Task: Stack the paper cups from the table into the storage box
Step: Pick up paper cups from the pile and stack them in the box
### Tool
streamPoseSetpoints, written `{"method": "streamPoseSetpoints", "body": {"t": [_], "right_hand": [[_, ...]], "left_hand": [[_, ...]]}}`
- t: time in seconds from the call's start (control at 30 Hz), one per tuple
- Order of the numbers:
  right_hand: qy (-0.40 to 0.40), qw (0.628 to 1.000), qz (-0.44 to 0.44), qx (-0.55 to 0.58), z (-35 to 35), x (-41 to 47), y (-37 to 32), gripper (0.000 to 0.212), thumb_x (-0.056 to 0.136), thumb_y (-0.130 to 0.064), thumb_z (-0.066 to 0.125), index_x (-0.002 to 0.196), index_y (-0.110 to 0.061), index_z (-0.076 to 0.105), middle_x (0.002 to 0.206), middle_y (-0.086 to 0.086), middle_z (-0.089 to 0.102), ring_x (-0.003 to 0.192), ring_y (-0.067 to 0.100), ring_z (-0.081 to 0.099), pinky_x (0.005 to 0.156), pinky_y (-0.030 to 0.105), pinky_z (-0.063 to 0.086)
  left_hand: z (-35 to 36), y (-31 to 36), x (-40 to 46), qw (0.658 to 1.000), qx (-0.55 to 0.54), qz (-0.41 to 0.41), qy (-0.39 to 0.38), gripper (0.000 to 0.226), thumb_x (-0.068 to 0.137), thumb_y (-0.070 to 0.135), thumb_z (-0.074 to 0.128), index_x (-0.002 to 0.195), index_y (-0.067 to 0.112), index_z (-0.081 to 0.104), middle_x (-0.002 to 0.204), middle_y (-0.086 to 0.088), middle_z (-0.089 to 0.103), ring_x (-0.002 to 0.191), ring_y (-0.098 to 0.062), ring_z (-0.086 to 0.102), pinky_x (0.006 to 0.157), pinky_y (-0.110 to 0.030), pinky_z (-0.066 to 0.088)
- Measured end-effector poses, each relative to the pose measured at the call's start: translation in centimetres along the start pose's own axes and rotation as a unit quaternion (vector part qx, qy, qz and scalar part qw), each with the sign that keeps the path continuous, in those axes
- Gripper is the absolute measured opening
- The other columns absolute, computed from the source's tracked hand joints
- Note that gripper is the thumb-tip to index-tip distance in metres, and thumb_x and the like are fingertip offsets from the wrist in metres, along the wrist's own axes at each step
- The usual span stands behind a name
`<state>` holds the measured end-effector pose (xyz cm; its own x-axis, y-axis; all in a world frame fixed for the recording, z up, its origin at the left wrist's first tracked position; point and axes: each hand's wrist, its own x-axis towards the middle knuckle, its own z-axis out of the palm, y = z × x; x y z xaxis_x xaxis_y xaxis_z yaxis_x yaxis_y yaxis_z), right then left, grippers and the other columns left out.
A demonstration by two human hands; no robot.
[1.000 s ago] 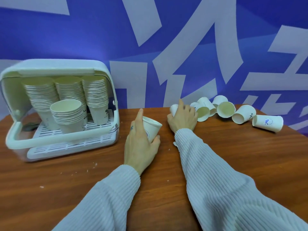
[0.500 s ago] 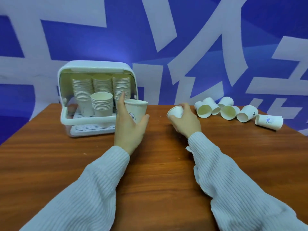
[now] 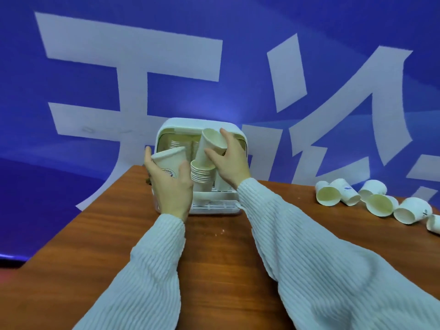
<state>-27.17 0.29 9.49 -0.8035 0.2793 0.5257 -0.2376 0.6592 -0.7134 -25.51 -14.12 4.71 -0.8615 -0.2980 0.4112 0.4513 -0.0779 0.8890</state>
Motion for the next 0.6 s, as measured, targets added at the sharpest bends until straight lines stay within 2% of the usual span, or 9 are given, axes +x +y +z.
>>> {"method": "streamPoseSetpoints", "body": {"t": [0.1,0.2,0.23,0.3,0.33,0.47,0.6], "right_hand": [[-0.090,0.989,-0.010,-0.119,0.7,0.7,0.6,0.073,0.093,-0.041,0.068,0.156,-0.014,0.042,0.155,0.010,0.049,0.141,0.026,0.046,0.116,0.038,0.035],[-0.167,0.969,0.016,-0.183,1.1,1.2,1.1,0.076,0.092,-0.051,0.062,0.155,-0.015,0.042,0.155,0.012,0.044,0.141,0.030,0.044,0.117,0.044,0.035],[-0.188,0.962,0.023,-0.196,1.2,1.1,1.2,0.076,0.092,-0.054,0.061,0.155,-0.016,0.042,0.155,0.012,0.042,0.143,0.030,0.041,0.119,0.045,0.033],[-0.223,0.951,0.023,-0.213,1.6,0.8,1.7,0.083,0.089,-0.057,0.064,0.157,-0.016,0.038,0.159,0.013,0.038,0.146,0.030,0.037,0.121,0.045,0.030],[-0.232,0.948,0.019,-0.215,1.8,0.5,2.1,0.089,0.086,-0.057,0.068,0.159,-0.016,0.034,0.160,0.014,0.038,0.147,0.031,0.037,0.121,0.045,0.030],[-0.226,0.959,0.036,-0.166,2.2,-0.7,3.4,0.107,0.072,-0.067,0.072,0.158,-0.024,0.026,0.154,0.011,0.048,0.137,0.029,0.050,0.115,0.048,0.041],[-0.212,0.972,0.067,-0.078,2.4,-1.3,3.9,0.100,0.066,-0.070,0.075,0.150,-0.040,0.029,0.142,-0.003,0.061,0.126,0.020,0.060,0.109,0.045,0.048]], "left_hand": [[0.0,-0.2,0.2,1.000,-0.018,0.003,-0.009,0.088,0.087,0.032,0.066,0.158,0.033,0.015,0.146,0.000,0.044,0.121,-0.019,0.055,0.102,-0.046,0.052],[0.2,-0.5,0.2,1.000,-0.018,0.004,-0.009,0.086,0.088,0.031,0.067,0.157,0.034,0.016,0.148,-0.003,0.044,0.125,-0.021,0.054,0.104,-0.043,0.050],[0.2,-0.7,0.2,1.000,-0.018,0.003,-0.009,0.086,0.088,0.030,0.068,0.157,0.033,0.017,0.148,-0.002,0.045,0.126,-0.020,0.054,0.104,-0.037,0.050],[0.2,-0.8,0.2,1.000,0.000,-0.001,-0.007,0.085,0.090,0.027,0.071,0.157,0.029,0.020,0.144,0.003,0.046,0.123,-0.015,0.052,0.095,-0.018,0.045],[0.2,-0.8,0.2,1.000,0.017,-0.002,-0.004,0.084,0.089,0.027,0.072,0.157,0.029,0.023,0.140,0.005,0.046,0.121,-0.013,0.050,0.091,-0.016,0.042],[0.3,-0.2,1.3,1.000,-0.004,-0.004,-0.020,0.081,0.086,0.028,0.076,0.152,0.028,0.030,0.140,0.005,0.051,0.122,-0.014,0.055,0.104,-0.037,0.050],[2.1,0.9,3.6,0.998,0.000,0.031,-0.048,0.081,0.082,0.025,0.080,0.148,0.026,0.032,0.142,0.004,0.047,0.126,-0.014,0.051,0.107,-0.032,0.047]]}}
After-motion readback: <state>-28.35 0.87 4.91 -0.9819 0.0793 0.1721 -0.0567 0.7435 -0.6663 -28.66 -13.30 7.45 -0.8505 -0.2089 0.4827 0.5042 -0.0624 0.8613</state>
